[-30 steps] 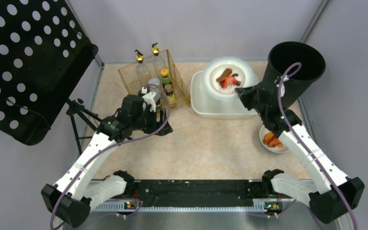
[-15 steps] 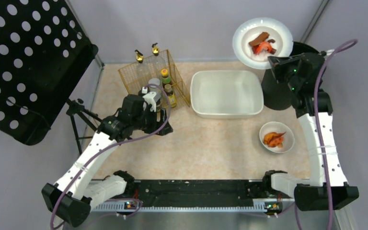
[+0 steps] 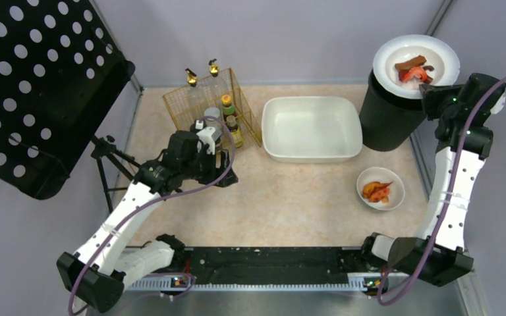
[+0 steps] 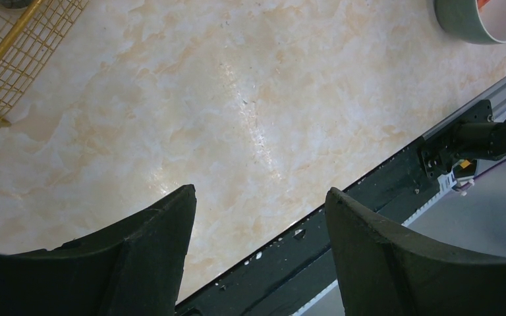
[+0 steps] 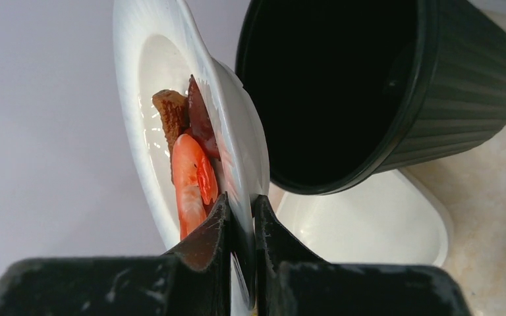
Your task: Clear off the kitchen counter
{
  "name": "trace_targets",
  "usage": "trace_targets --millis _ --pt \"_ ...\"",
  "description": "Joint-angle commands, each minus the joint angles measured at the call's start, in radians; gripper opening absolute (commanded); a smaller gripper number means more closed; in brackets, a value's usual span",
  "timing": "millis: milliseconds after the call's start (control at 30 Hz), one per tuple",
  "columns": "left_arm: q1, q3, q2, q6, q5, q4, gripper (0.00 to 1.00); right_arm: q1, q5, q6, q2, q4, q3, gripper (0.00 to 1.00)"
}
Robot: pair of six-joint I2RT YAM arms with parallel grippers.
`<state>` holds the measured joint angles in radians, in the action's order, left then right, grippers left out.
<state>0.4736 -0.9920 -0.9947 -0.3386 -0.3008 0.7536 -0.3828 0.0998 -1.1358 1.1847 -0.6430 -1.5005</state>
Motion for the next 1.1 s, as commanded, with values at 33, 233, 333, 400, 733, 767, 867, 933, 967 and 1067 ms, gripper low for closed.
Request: trace_targets --millis 33,233,333,400,733,767,867,933,967,1067 --pt "0.016 0.008 0.031 0.007 -0.01 -0.045 0.77 -0.05 0.065 0.039 0.006 0.16 -0.101 0.0" --pt "0.03 0.006 0.052 0.009 -0.001 -0.045 0.77 -0.053 -0.02 0.143 0.028 0.088 -0.144 0.0" --pt "0.043 0.006 0.061 0.011 0.01 -0.045 0.77 -0.054 -0.073 0.208 0.02 0.07 -0.155 0.0" --pt "0.053 0.007 0.068 0.013 0.021 -0.041 0.77 -0.054 -0.094 0.241 0.021 0.058 -0.18 0.0" --pt "0.087 0.009 0.099 0.016 0.042 -0.036 0.77 -0.053 -0.186 0.328 0.075 0.026 -0.251 0.0" --pt "0.089 0.01 0.102 0.017 0.044 -0.036 0.77 -0.053 -0.198 0.335 0.083 0.026 -0.257 0.0" --pt "0.099 0.013 0.108 0.018 0.05 -0.033 0.77 -0.054 -0.224 0.346 0.111 0.026 -0.28 0.0" --pt "0.106 0.015 0.11 0.017 0.056 -0.035 0.77 -0.054 -0.227 0.349 0.137 0.025 -0.298 0.0" --pt "0.107 0.016 0.11 0.019 0.06 -0.033 0.77 -0.054 -0.231 0.351 0.147 0.025 -0.305 0.0" --pt "0.114 0.016 0.112 0.021 0.074 -0.032 0.78 -0.053 -0.244 0.352 0.184 0.025 -0.317 0.0"
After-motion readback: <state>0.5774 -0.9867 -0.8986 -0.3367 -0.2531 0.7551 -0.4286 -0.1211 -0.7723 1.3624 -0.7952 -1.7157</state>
